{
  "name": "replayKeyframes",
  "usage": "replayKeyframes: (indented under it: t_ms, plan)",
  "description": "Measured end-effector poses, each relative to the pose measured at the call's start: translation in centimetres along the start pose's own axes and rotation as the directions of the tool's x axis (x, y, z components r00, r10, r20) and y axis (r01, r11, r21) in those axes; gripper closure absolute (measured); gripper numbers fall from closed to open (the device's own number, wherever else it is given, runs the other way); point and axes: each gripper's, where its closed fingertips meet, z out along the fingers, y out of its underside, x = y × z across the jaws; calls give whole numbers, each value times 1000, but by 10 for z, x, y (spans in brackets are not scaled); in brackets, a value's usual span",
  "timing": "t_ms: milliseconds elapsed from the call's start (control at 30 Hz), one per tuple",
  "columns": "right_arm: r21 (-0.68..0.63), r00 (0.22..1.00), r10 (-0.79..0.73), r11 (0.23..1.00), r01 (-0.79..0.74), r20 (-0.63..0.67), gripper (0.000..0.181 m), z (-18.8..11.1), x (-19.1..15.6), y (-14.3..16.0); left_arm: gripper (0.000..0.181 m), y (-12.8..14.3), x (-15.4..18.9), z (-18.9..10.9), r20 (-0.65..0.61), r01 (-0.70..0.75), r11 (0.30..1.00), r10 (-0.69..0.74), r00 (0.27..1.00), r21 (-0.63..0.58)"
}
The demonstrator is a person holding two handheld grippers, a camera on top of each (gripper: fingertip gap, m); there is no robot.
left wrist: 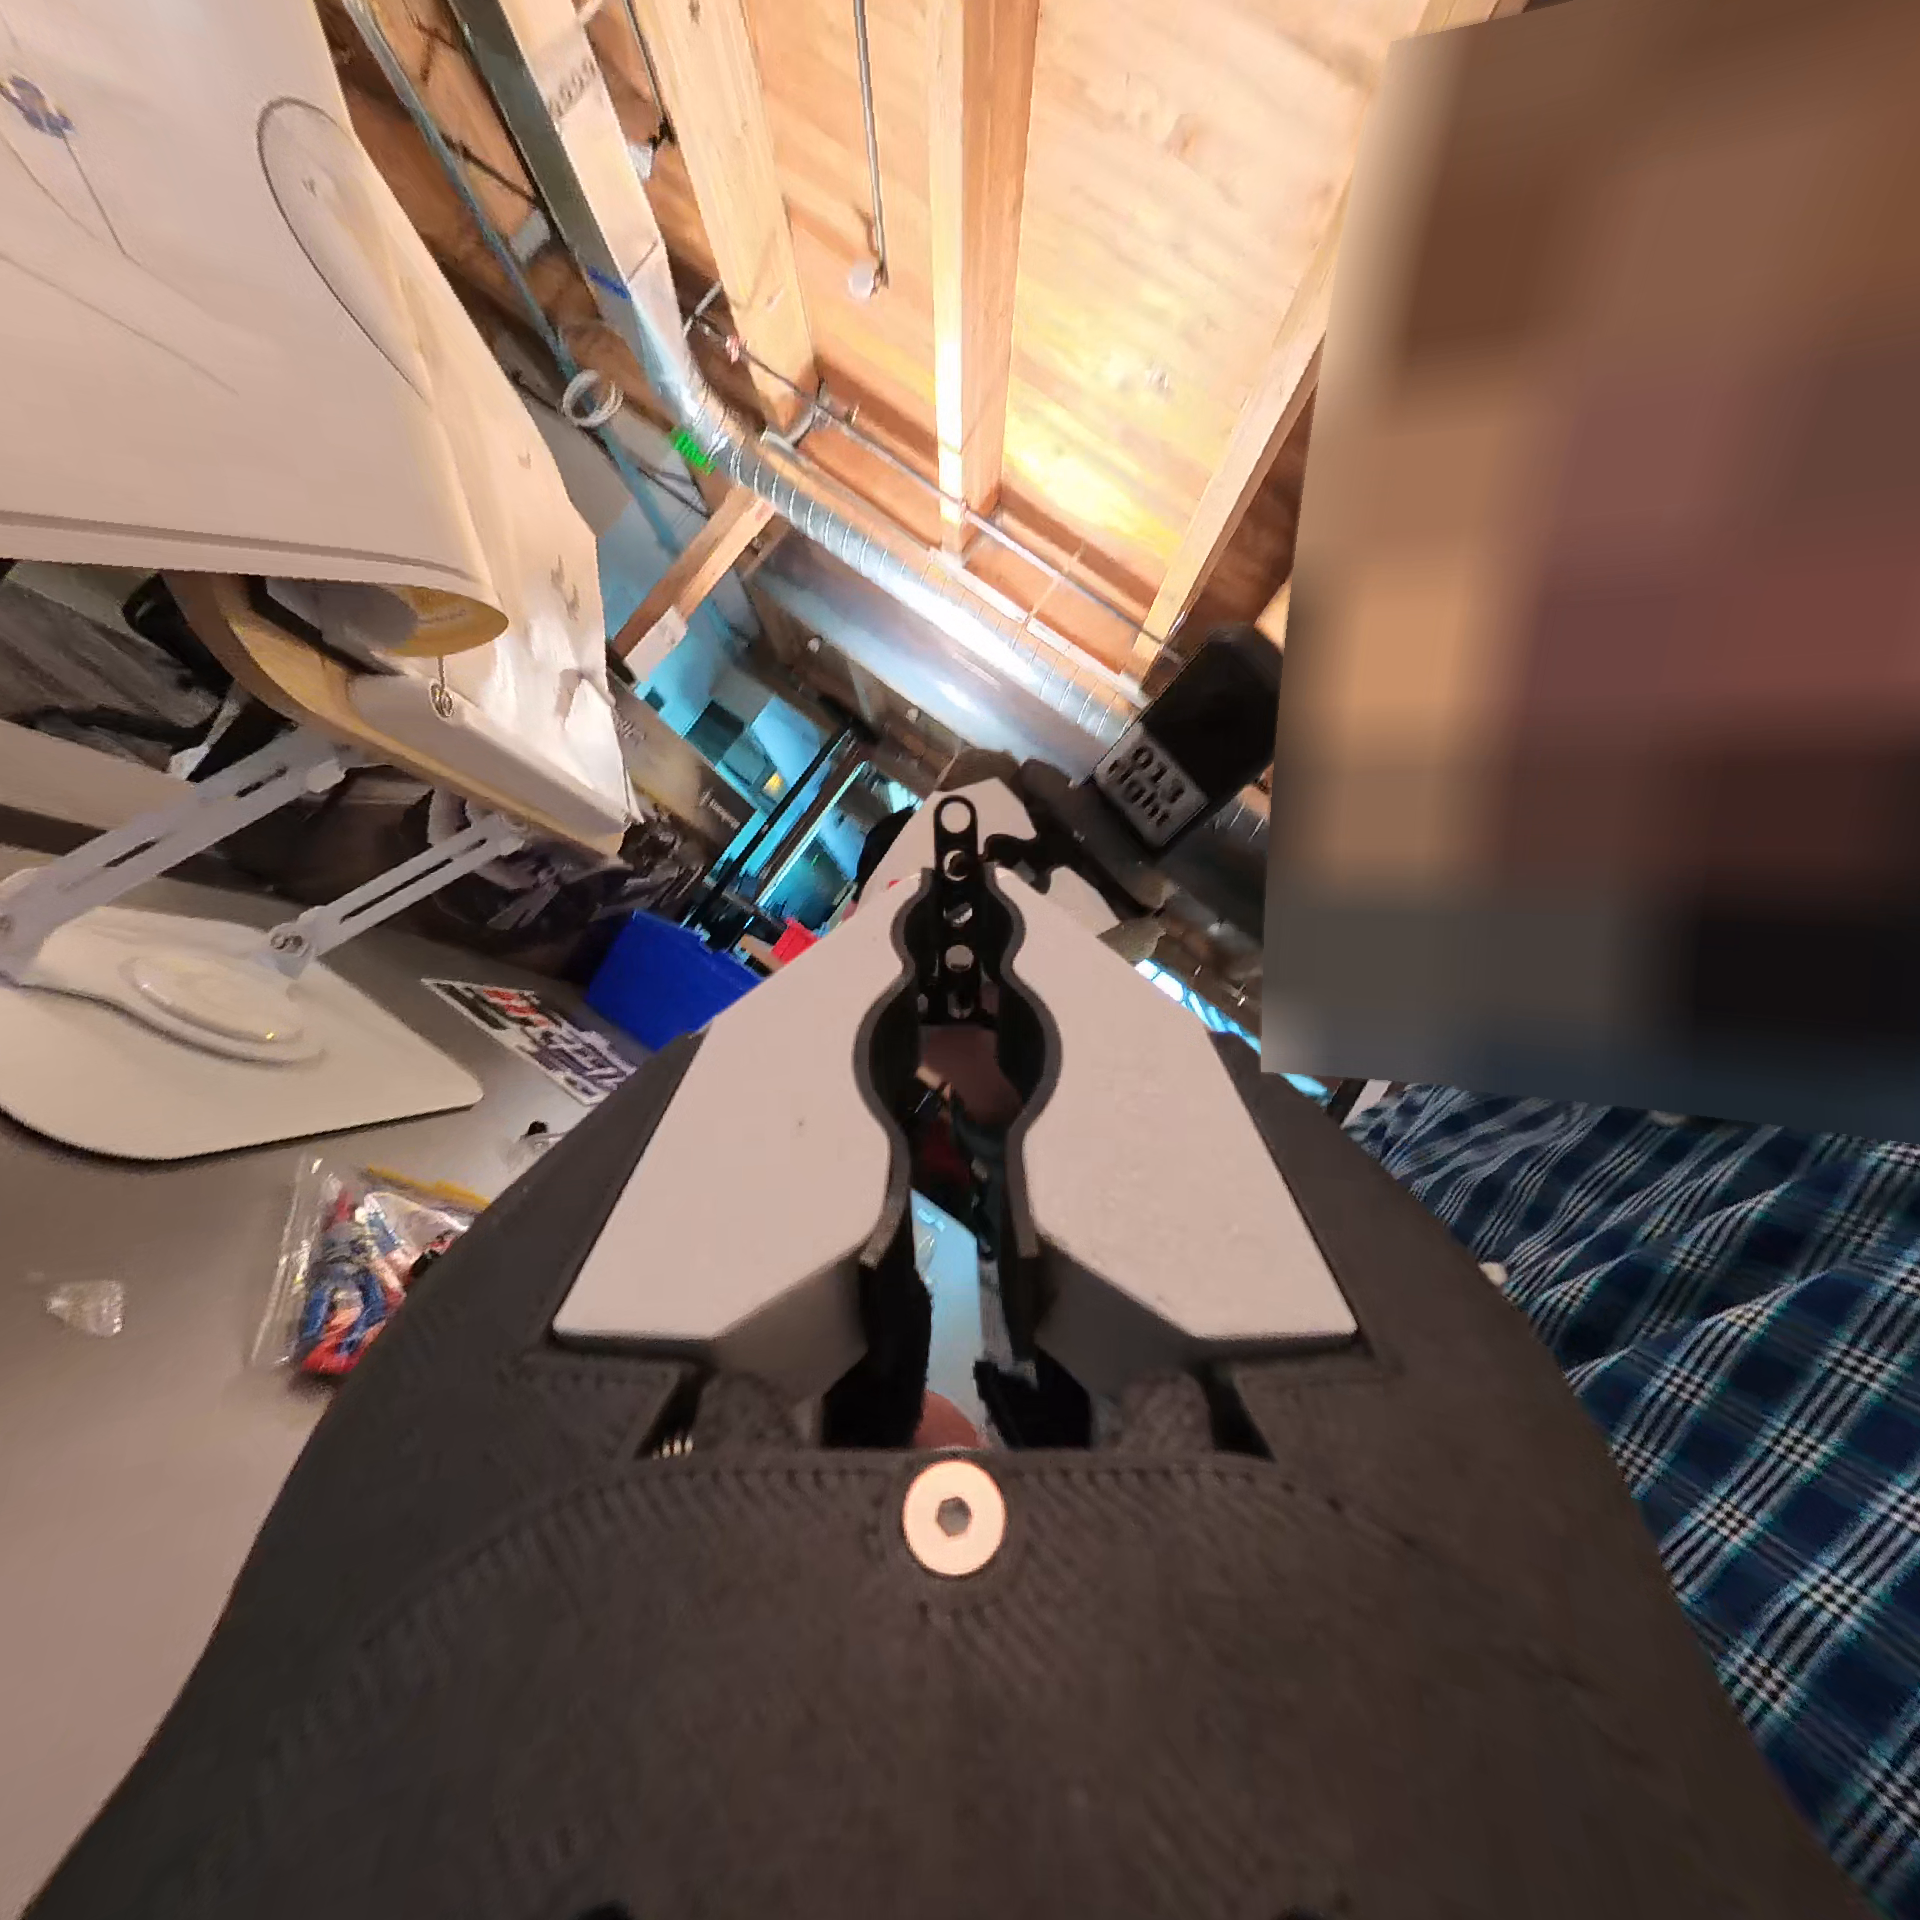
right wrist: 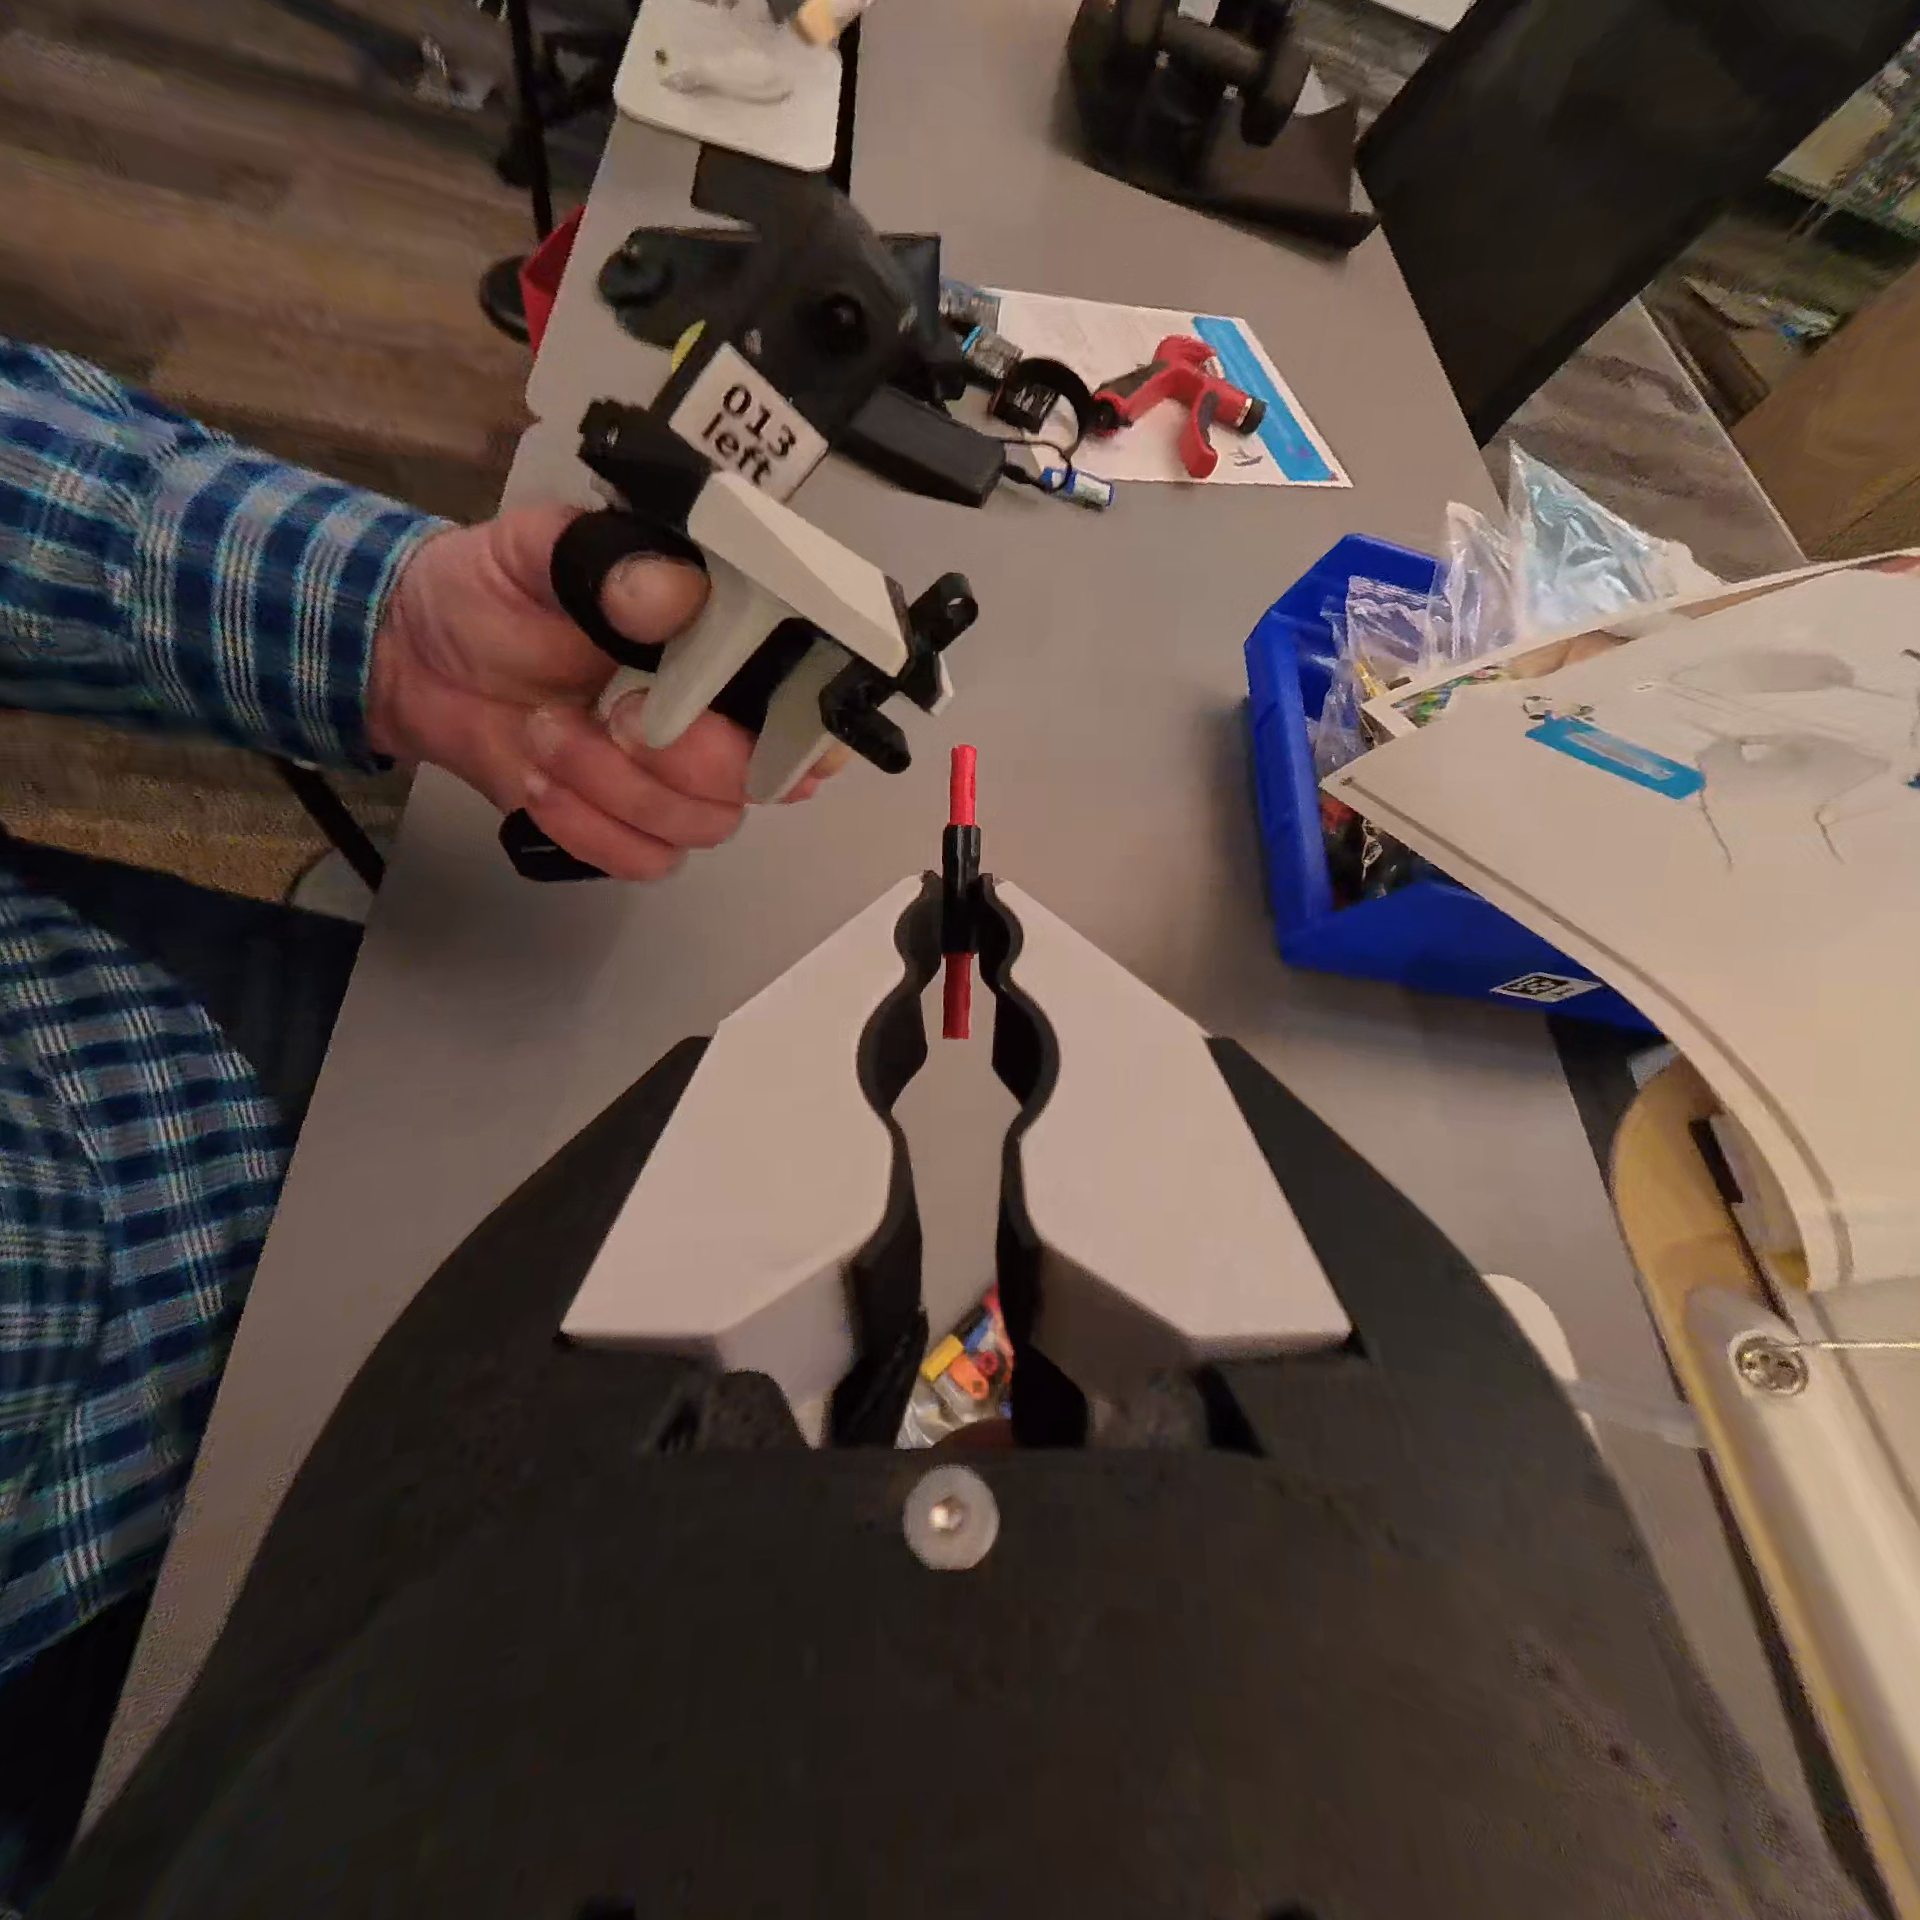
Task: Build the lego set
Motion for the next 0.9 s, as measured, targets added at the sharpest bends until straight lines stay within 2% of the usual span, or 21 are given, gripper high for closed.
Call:
replayKeyframes:
  t_ms: [133,500,900]
  plan:
    - [-13,998,-61,998,61,25,179,2,-5,-1,177,6,-5,4,28,-19,999,21,999,-43]
    - [-48,993,-115,992,116,37,179,-3,-3,0,177,22,-10,10,87,-83,984,98,991,-156]
    - [-82,987,-158,984,161,41,179,-3,-8,2,177,25,-9,10,92,-102,979,120,989,-179]
